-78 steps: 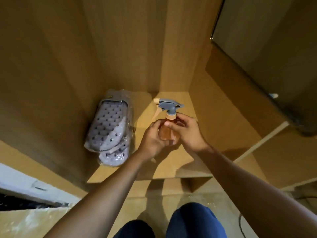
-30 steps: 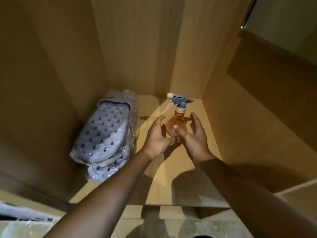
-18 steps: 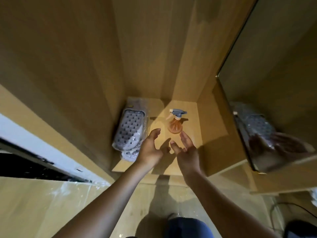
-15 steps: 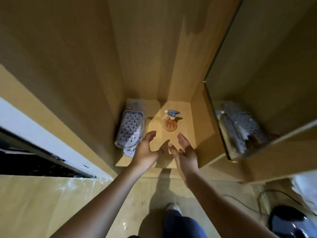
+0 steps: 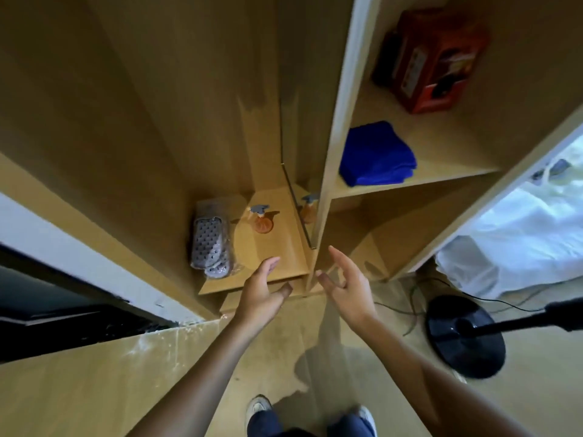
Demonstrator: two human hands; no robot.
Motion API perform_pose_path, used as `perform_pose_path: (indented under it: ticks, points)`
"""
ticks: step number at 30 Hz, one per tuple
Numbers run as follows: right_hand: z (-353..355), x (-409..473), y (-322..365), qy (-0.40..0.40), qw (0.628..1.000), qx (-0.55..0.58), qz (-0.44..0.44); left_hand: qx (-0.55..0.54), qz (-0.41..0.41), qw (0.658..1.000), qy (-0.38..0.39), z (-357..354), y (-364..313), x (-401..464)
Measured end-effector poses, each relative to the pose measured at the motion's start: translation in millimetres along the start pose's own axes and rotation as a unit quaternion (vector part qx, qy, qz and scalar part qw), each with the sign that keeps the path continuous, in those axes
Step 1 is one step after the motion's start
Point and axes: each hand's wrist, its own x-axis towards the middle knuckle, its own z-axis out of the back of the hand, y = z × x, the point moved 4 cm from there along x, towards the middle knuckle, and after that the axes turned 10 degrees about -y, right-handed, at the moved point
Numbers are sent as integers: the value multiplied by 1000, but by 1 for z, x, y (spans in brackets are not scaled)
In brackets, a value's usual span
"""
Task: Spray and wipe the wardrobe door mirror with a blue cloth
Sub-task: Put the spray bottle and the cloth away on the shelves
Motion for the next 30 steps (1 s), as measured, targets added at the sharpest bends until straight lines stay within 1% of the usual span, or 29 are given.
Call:
perform_pose_path:
  ticks: [3, 9, 14, 20, 26, 30]
  points:
    - [49, 0, -13, 3, 1000, 15, -8, 2, -15, 1000, -7, -32, -32, -20]
    - [144, 15, -34, -8, 999, 36, 2, -29, -9, 1000, -1, -117, -97, -45]
    - [194, 42, -44, -25, 999, 44, 1, -47, -25, 999, -1, -162, -136, -44]
    - [212, 97, -35, -45, 997, 61, 4, -53, -39, 998, -11, -180, -163, -4]
    - [208, 172, -12, -52, 995, 91, 0, -53, -46, 996, -47, -178, -190, 72]
    - [203, 218, 4, -46, 995, 92, -2, -52, -47, 997, -42, -173, -205, 114]
